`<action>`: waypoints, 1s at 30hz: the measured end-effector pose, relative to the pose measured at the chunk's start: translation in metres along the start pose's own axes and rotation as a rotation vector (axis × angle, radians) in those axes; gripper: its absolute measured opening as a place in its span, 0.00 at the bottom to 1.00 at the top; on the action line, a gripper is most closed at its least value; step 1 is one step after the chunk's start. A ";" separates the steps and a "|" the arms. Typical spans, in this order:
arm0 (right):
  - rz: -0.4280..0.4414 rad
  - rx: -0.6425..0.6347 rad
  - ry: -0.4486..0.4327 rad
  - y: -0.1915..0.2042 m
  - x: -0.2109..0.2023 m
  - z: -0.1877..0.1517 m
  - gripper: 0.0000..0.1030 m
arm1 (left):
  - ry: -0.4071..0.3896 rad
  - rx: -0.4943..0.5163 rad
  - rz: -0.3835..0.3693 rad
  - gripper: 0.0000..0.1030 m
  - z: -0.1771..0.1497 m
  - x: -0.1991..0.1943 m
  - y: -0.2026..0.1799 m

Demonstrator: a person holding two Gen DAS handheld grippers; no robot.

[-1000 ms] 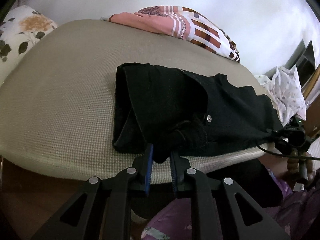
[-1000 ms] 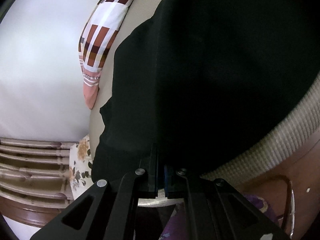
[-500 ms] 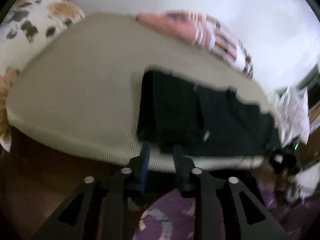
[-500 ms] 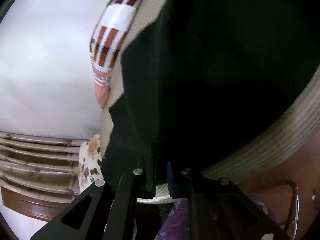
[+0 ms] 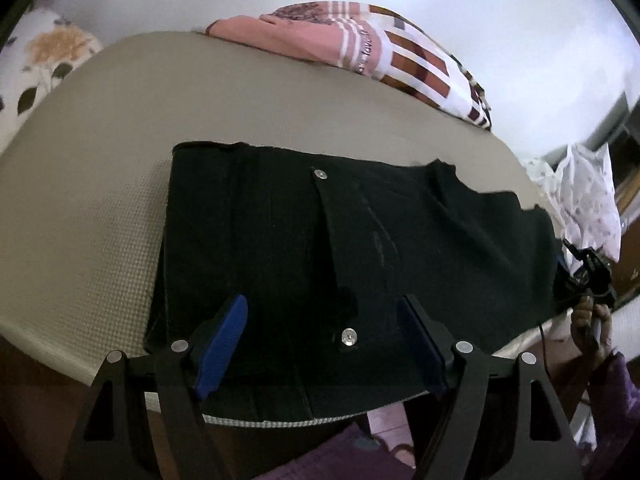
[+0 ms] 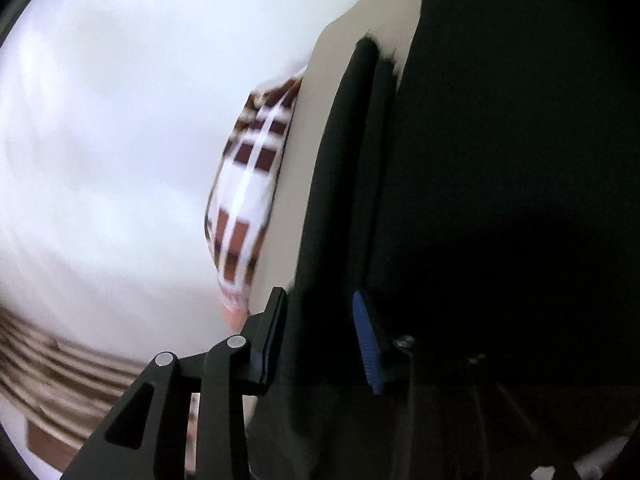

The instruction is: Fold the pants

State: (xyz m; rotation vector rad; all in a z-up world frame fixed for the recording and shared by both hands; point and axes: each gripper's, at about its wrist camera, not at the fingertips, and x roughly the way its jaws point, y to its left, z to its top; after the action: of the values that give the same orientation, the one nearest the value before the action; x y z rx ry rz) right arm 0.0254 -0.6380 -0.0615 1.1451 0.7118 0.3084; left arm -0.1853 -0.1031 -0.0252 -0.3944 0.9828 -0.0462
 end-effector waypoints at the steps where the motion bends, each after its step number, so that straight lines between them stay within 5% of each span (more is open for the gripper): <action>1: -0.003 0.016 -0.005 -0.001 0.000 0.008 0.33 | -0.005 -0.006 0.000 0.75 0.000 0.001 0.000; 9: -0.121 -0.032 -0.072 0.004 -0.008 0.044 0.34 | 0.001 0.022 0.042 0.75 -0.002 0.009 -0.004; 17: -0.414 -0.109 -0.129 0.017 -0.008 0.100 0.22 | 0.007 0.026 0.054 0.75 0.000 0.015 -0.003; 21: -0.452 -0.146 -0.070 0.018 -0.003 0.116 0.21 | 0.012 0.038 0.069 0.75 0.002 0.018 -0.005; 25: -0.370 -0.083 0.002 0.020 0.019 0.122 0.21 | 0.018 0.048 0.085 0.75 0.003 0.022 -0.007; 28: -0.409 -0.123 0.006 0.022 0.027 0.115 0.05 | 0.021 0.051 0.090 0.75 0.005 0.022 -0.007; 30: -0.395 -0.121 0.000 0.020 0.027 0.111 0.04 | 0.024 0.053 0.092 0.75 0.006 0.023 -0.007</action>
State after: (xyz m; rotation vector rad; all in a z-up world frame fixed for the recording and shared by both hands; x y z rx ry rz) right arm 0.1207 -0.6943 -0.0276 0.8673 0.8879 0.0168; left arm -0.1671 -0.1126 -0.0384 -0.2999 1.0199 0.0065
